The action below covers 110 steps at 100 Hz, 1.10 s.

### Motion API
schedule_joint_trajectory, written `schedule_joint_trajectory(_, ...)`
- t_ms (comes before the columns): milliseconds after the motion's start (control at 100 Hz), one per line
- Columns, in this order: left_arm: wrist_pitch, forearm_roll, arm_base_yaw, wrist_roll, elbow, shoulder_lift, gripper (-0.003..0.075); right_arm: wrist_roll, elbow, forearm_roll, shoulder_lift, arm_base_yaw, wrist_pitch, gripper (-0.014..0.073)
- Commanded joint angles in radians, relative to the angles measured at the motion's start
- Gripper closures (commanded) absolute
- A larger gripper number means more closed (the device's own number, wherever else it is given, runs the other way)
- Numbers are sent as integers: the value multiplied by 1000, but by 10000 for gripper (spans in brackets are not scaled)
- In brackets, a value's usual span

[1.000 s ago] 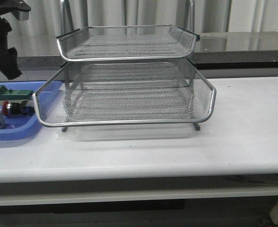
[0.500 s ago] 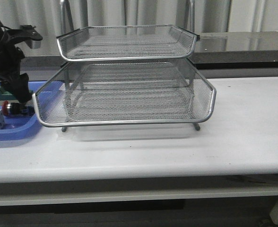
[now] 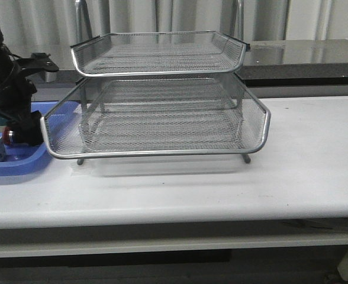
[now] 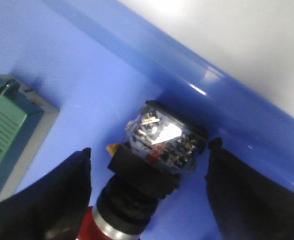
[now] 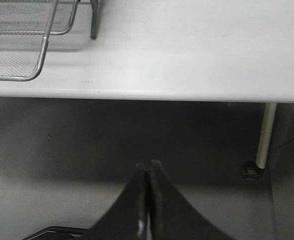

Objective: Place button on rack with both arms
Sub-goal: 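Lower the left gripper onto the red push button and grasp it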

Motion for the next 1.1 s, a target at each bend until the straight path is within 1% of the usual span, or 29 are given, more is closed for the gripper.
schedule_joint_trajectory(0,-45,-15,-4,-1,-30,-55,245,-1,-32,-10,7,-3,-59,664)
schedule_joint_trajectory(350,-43,-15,-4,-1,-30,-30,255,-1,-32,-10,7,-3,-57,664)
schedule_joint_trajectory(400,-43,-15,-4,-1,-30,-30,286,-1,-31,-10,7,-3,-57,664)
schedule_joint_trajectory(450,-43,-15,-4,-1,-30,-30,336,-1,-31,-10,7,-3,-57,664)
schedule_joint_trajectory(570,-43,-15,-4,-1,-30,-30,494,-1,-31,-10,7,-3,-57,664)
schedule_joint_trajectory(640,-40,-15,-4,-1,-30,-30,570,-1,-31,-10,7,-3,-57,664)
schedule_joint_trajectory(740,-34,-15,-4,-1,-30,-34,650,-1,-31,-10,7,-3,-57,664)
schedule_joint_trajectory(880,-4,-11,-4,-1,-50,-48,696,-1,-31,-10,7,-3,-57,664)
schedule_joint_trajectory(1090,100,-11,-4,-2,-161,-80,709,-1,-31,-10,7,-3,-57,664)
